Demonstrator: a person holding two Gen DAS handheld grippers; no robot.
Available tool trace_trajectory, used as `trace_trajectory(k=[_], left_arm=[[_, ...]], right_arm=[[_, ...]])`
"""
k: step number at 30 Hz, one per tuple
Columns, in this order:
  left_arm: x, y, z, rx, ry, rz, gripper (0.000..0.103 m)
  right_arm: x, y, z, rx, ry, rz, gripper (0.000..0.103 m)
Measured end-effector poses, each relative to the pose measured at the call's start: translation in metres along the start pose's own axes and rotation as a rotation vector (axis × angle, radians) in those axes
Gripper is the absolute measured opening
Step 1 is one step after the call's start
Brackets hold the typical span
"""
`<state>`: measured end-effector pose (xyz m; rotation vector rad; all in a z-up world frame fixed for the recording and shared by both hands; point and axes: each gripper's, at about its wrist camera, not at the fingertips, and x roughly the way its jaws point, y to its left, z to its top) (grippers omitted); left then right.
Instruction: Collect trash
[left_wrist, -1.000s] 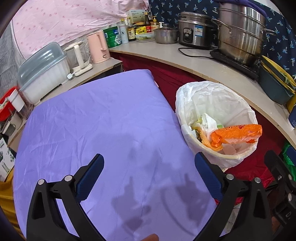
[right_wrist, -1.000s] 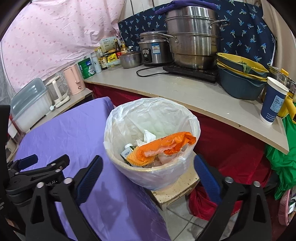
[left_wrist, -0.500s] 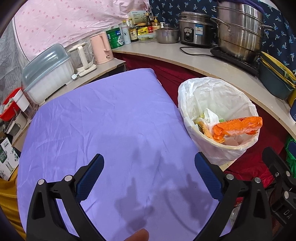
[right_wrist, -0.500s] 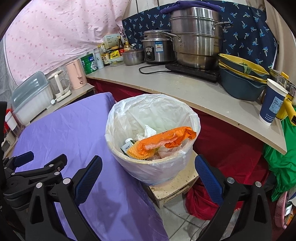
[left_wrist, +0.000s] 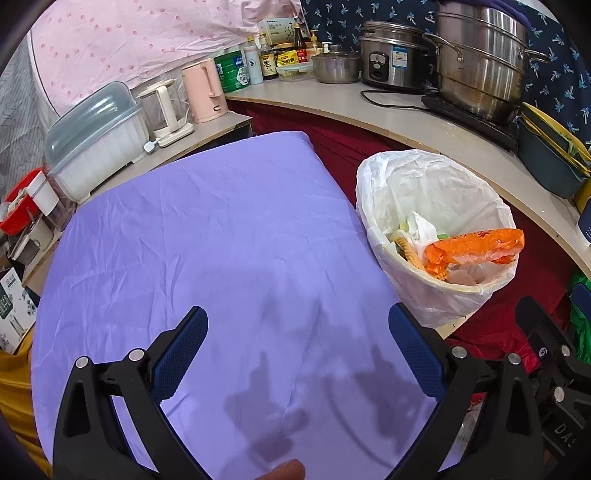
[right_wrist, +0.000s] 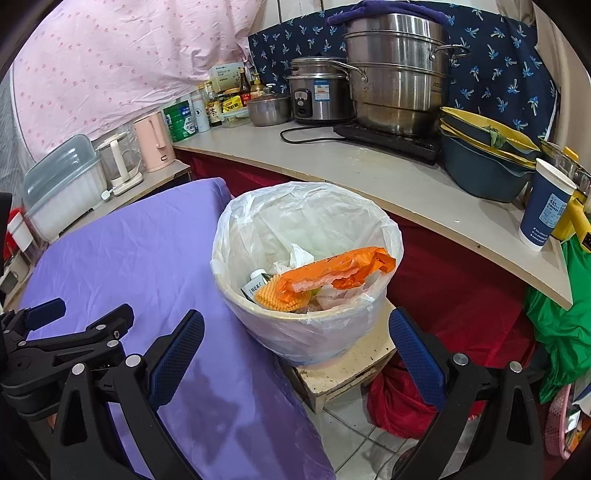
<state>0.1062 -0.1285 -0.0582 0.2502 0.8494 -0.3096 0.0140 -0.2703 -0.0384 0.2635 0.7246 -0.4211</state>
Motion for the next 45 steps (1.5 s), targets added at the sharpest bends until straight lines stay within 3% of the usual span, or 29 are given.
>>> trace_trajectory(k=[45], left_arm=[[0.0,0.001,-0.012,0.002,0.015,0.007,0.094]], right_arm=[[-0.001,0.009,-0.005,-0.035,0.015,-0.007,0.097]])
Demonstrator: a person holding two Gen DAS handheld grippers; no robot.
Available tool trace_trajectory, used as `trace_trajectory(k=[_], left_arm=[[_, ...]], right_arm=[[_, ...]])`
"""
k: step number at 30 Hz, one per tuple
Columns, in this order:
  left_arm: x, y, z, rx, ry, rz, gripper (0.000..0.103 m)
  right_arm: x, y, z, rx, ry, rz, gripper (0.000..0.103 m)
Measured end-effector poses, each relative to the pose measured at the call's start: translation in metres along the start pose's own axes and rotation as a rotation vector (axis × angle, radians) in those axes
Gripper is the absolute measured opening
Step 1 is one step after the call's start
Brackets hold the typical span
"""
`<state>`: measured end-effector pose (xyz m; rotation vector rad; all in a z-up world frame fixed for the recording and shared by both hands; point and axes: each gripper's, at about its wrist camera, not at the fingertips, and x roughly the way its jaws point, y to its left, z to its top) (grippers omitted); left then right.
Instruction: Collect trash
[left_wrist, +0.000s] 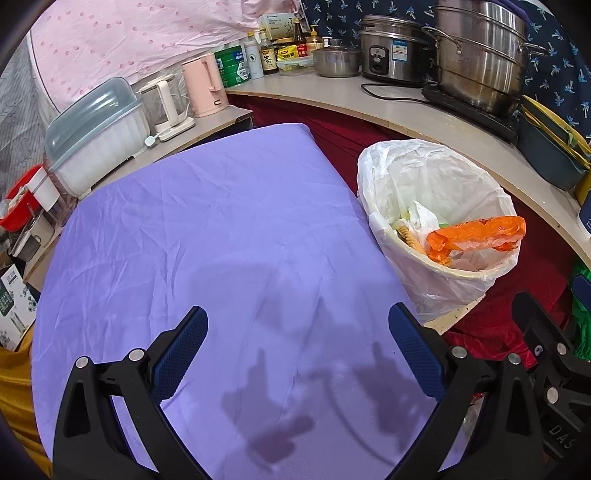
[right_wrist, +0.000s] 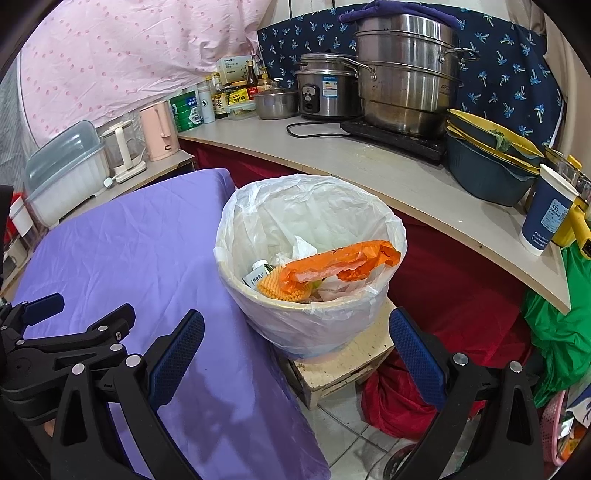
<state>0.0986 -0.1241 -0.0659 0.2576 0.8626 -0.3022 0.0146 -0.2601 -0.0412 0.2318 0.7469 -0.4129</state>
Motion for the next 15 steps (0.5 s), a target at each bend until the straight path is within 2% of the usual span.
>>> trace_trajectory(k=[15], left_arm=[[-0.0002,0.0,0.0004,0.001,-0.002,0.005,0.094]], right_arm=[[0.0024,-0.002,0.0004,-0.003,0.0,0.0,0.097]])
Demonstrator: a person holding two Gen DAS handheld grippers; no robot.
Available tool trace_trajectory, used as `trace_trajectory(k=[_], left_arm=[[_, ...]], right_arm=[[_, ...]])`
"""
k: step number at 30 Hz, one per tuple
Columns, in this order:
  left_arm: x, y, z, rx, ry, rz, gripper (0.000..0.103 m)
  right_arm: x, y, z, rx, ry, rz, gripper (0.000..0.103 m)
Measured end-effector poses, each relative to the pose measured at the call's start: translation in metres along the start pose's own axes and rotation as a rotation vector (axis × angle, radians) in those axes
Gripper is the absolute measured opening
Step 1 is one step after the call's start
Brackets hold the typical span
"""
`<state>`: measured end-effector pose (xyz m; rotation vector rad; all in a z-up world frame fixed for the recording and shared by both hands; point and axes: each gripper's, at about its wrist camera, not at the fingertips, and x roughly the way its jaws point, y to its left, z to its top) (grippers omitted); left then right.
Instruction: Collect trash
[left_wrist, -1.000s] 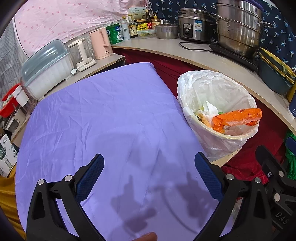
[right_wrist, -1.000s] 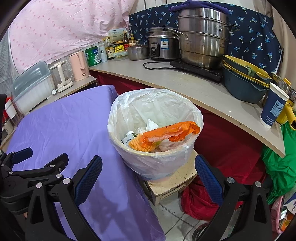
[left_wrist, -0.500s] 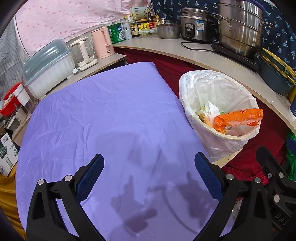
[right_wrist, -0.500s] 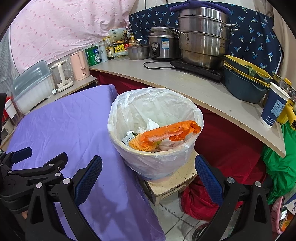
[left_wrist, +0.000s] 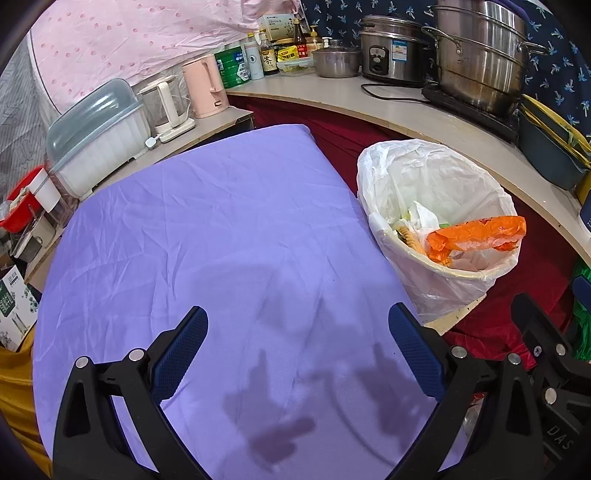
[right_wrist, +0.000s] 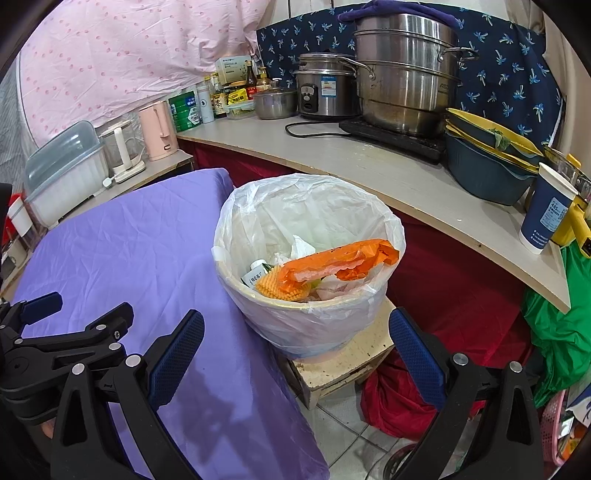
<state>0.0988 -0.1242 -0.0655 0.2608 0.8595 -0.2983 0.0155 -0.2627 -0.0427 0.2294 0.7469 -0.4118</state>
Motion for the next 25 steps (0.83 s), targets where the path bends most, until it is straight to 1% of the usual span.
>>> trace_trajectory(k=[19,25], left_arm=[[0.003,0.003,0.003,-0.011,0.01,0.025,0.094],[0.003,0.003,0.002,0.002,0.01,0.003,0.094]], right_arm=[[0.003,-0.006,0.0,0.004,0.003,-0.002,0.097],[0.006,-0.013,-0.002,0.008,0.005,-0.008,0.097]])
